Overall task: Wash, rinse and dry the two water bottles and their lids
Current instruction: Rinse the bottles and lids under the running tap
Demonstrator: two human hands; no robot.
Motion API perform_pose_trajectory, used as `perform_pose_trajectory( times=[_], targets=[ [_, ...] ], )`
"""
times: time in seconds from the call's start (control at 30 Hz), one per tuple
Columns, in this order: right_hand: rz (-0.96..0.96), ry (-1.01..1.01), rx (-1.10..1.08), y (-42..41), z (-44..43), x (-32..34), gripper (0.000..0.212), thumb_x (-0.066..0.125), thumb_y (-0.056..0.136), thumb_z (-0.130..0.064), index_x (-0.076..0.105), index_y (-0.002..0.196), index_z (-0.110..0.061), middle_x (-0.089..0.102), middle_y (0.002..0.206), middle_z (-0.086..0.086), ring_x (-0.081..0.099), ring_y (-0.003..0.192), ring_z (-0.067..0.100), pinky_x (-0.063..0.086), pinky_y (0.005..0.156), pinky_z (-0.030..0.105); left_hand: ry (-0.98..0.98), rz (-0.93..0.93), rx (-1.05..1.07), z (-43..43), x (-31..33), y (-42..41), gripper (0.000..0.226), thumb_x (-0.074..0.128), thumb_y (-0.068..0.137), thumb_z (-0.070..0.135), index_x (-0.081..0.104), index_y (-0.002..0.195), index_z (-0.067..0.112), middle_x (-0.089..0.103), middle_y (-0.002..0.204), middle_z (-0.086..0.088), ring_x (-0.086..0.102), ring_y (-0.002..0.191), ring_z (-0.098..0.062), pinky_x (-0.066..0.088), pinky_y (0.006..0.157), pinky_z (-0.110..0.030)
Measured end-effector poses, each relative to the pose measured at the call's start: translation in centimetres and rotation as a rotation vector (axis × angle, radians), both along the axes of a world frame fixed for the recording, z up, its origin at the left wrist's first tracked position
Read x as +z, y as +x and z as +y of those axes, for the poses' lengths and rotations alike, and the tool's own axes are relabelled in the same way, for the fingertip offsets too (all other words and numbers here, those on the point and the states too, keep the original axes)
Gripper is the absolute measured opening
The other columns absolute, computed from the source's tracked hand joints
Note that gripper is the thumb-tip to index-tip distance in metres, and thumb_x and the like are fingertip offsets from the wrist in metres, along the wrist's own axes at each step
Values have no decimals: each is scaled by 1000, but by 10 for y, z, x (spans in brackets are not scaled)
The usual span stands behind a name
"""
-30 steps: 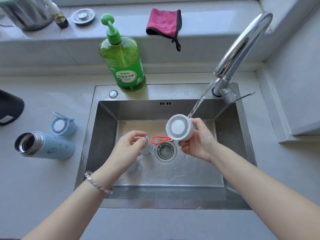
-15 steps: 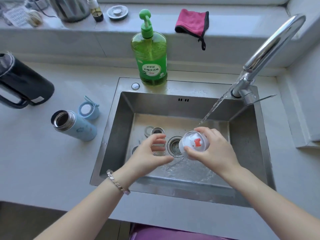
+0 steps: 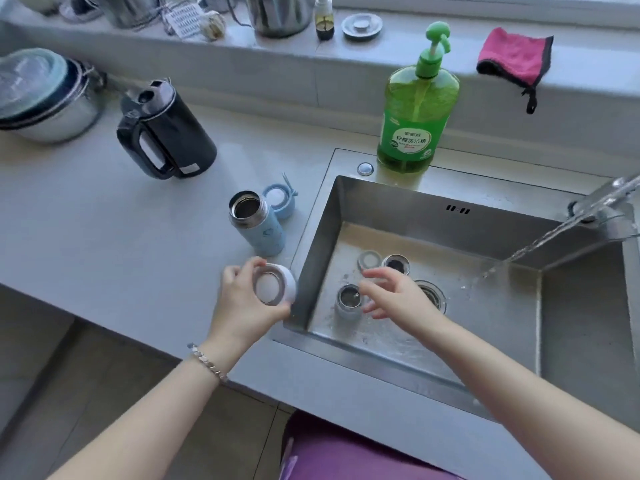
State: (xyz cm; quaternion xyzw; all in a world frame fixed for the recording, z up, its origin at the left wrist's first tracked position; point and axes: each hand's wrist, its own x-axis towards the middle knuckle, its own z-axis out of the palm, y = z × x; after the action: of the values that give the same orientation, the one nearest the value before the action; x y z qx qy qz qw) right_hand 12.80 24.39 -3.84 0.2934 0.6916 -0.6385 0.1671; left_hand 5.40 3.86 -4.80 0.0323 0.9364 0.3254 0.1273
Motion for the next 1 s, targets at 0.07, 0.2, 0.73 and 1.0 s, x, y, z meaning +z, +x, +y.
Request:
perform_pose_trajectory(
  times=[0.07, 0.2, 0.73, 1.0],
  targets=[
    [-25, 43, 6, -1, 0, -8, 24, 52, 92, -11, 54, 115, -9, 62, 84, 1, 58, 64, 12, 46, 57, 17, -152, 7, 73, -27, -11, -24, 67, 78, 64, 24, 50, 125, 24, 39, 118, -8, 43, 116, -26, 37, 95, -30],
    [-79, 83, -54, 2, 1, -23, 17, 48, 93, -7, 54, 108, -11, 62, 80, 2, 57, 62, 14, 45, 59, 22, -236, -3, 105, -53, -35, -69, 68, 74, 70, 24, 47, 132, 19, 41, 125, -13, 37, 122, -30, 34, 99, -32],
    [-203, 248, 86, 25, 29, -62, 15, 50, 90, -12, 59, 101, -14, 64, 82, 3, 59, 64, 12, 45, 64, 25, -183, 373, -575, -2, -43, -2, 44, 76, 66, 4, 63, 107, 7, 59, 102, -12, 56, 93, -32, 52, 72, -38],
    [-230, 335, 5, 61, 69, -93, 12, 51, 89, -15, 58, 94, -24, 66, 89, 4, 65, 83, 22, 42, 64, 22, -448, -333, -614, 112, -135, -31, 74, 63, 82, 43, 27, 143, 23, 28, 148, -1, 41, 127, -28, 42, 98, -39]
  ],
)
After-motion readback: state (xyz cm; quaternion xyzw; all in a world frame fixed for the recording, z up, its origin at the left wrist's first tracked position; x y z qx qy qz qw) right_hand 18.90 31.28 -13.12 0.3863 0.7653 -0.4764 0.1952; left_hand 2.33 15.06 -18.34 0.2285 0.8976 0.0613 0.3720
